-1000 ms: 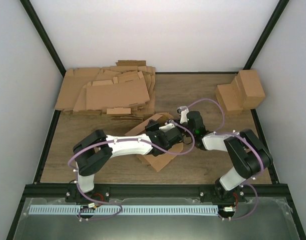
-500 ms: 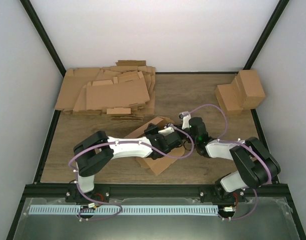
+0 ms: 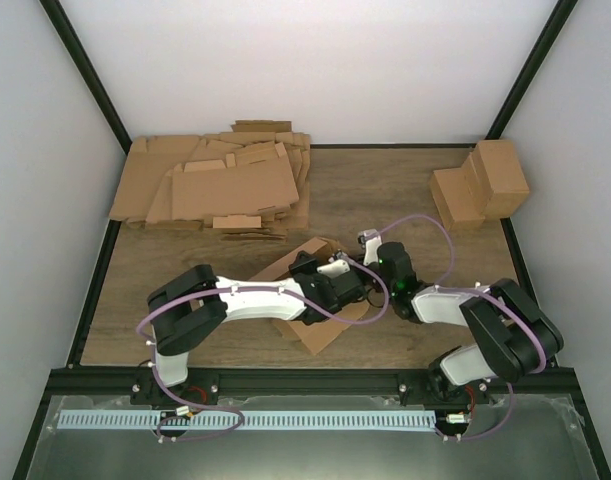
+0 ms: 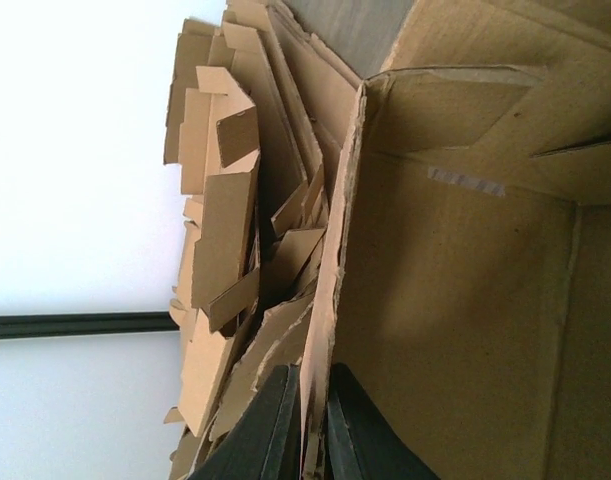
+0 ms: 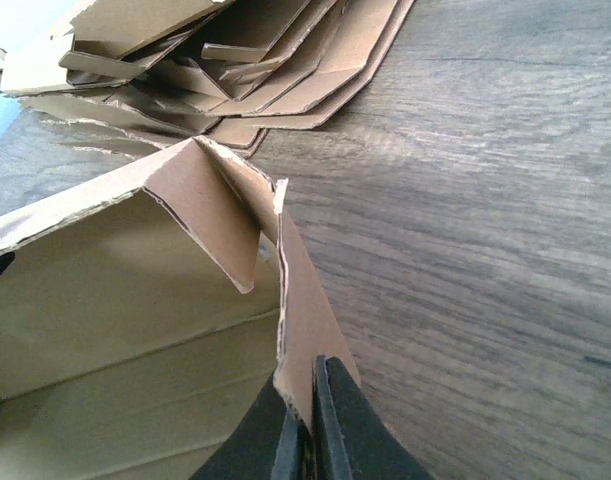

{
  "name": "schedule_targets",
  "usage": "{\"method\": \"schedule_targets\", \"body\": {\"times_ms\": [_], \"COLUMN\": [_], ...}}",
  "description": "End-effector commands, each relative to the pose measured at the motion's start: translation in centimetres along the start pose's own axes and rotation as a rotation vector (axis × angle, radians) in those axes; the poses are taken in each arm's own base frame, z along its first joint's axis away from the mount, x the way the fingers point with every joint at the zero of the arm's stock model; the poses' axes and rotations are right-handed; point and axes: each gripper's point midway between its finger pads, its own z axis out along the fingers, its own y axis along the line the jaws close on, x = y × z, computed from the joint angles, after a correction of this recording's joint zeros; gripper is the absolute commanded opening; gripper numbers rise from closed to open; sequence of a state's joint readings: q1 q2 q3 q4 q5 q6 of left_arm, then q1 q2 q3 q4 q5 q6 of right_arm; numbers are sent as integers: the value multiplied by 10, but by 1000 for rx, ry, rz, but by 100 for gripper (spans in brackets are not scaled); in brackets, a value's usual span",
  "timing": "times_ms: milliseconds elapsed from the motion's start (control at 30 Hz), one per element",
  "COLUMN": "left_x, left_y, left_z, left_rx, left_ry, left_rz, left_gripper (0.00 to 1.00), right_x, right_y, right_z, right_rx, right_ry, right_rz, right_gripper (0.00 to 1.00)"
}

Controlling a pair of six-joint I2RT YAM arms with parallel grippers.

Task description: Fold the paper box

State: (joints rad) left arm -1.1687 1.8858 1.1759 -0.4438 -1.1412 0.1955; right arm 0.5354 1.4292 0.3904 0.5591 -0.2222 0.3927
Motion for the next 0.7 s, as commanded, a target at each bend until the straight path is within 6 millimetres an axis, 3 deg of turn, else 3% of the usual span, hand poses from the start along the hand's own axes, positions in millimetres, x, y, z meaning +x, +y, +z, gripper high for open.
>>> {"method": "schedule_targets", "body": {"times_ms": [0, 100, 533, 667], "left_x": [-5, -2, 0, 3], "left_y": [-12, -14, -14, -16], "left_z": [-4, -3, -7, -6], "left_rx": [37, 38, 76, 67], "left_ry": [-26, -25, -47, -41], "left_rz": [-5, 3, -36, -22], "left_gripper": [9, 9, 9, 9], "right_x": [0, 10, 22, 26], "right_y": [42, 39, 38, 33], "right_z": [-8, -12, -16, -14], "right_rx": [-172, -176, -214, -197], "right_ry": [-30, -26, -68, -65], "right_rz": [-40, -41, -50, -37], "right_gripper": [7, 9, 9, 19]}}
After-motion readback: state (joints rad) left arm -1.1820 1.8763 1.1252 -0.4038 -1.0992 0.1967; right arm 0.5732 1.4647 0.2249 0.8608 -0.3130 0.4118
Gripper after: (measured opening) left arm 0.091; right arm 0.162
